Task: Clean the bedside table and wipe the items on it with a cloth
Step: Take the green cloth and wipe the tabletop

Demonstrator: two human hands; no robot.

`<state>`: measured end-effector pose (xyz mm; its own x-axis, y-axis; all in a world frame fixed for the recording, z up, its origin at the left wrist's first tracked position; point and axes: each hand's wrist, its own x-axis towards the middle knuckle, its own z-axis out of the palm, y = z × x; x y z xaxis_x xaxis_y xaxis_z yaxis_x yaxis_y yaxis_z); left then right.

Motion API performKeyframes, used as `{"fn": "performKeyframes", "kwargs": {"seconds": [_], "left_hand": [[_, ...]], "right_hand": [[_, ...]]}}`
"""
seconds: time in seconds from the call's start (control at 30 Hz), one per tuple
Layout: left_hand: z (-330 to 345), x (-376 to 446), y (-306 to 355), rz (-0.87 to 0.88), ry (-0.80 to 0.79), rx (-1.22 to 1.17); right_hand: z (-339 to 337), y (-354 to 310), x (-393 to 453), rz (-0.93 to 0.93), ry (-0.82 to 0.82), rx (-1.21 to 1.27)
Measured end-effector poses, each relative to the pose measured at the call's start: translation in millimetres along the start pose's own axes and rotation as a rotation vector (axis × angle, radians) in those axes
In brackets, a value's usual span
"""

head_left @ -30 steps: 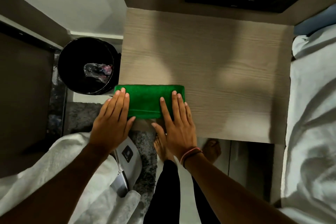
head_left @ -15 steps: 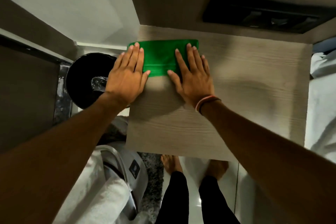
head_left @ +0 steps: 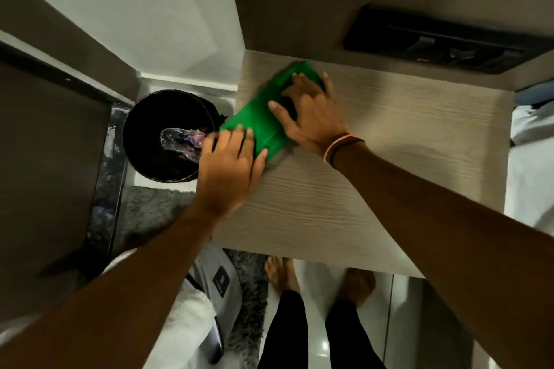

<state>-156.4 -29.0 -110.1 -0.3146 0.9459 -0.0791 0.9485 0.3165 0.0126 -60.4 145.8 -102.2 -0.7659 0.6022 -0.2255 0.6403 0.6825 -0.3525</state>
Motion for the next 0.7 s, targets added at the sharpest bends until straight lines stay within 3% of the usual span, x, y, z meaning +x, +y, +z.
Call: {"fn": "performKeyframes", "kwargs": {"seconds": [0.07, 0.23, 0.43, 0.7], "left_hand": [[3.5, -33.4, 9.7, 0.013, 0.066, 0.029], [3.5, -78.7, 27.3, -0.014, -0.023, 0.029], [-26.5, -47.4, 35.1, -0.023, 0.126, 0.071], [-102.2, 52.8, 178.6, 0.335, 0.198, 0.039]], "right_hand": [[4.9, -10.7, -9.9, -0.132, -0.047, -0.026], [24.6, -37.3, -42.7, -0.289, -0.105, -0.037], [-9.3, 3.4, -87.4, -0.043, 0.222, -0.119], [-107.8, 138.5, -187.3, 0.338, 0.489, -0.272]]}}
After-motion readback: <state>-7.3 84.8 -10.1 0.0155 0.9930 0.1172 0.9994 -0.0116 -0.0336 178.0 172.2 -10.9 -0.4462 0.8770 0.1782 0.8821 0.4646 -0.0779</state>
